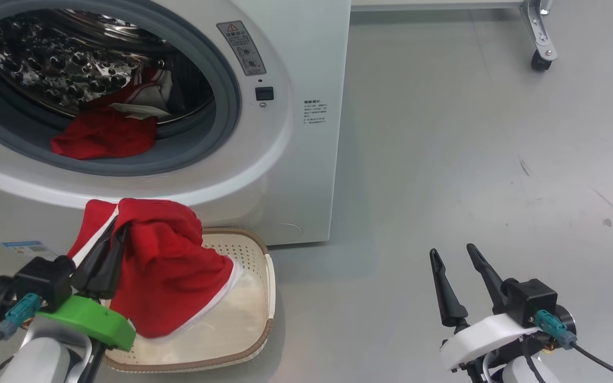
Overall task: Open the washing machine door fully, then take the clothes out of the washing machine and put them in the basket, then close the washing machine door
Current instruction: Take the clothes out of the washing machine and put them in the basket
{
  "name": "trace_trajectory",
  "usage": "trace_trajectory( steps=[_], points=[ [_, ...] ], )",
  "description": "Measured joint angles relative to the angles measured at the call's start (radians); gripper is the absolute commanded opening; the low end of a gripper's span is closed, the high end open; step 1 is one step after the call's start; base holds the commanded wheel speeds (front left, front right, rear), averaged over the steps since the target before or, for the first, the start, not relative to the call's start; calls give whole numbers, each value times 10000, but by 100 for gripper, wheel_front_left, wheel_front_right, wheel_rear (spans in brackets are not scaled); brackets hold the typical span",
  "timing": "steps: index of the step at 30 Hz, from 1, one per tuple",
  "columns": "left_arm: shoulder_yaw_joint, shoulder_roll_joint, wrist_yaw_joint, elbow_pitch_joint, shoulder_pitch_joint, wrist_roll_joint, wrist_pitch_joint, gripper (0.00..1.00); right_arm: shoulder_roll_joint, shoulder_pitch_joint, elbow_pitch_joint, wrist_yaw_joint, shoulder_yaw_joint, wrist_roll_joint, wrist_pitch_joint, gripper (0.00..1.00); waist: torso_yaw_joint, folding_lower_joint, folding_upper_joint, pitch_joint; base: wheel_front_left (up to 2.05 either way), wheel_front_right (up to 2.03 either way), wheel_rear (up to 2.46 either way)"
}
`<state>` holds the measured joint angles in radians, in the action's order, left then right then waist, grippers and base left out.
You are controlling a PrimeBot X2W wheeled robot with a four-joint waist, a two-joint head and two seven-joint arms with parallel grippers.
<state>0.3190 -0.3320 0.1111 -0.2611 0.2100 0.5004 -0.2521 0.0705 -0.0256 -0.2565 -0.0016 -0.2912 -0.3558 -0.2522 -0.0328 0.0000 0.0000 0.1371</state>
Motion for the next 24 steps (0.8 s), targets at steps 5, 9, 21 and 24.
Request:
trace_trajectory(
  steps=[5,9,21,24],
  points=[
    [107,-63,10,-435,3,-188,0,0,-44,-209,67,-6,-69,79,0,100,-185,0,0,393,0,0,0],
    [165,-165,15,-815,14,-299,0,0,-73,-352,165,-10,-100,81,0,100,-369,0,0,731,0,0,0],
    [161,-558,63,-2207,518,-426,44,0,-138,-785,439,-150,-234,232,0,100,-966,0,0,1874,0,0,0],
    [221,-575,86,-2508,789,-428,56,0,-148,-908,506,-249,-278,240,-2,100,-1127,0,0,2163,0,0,0]
  ],
)
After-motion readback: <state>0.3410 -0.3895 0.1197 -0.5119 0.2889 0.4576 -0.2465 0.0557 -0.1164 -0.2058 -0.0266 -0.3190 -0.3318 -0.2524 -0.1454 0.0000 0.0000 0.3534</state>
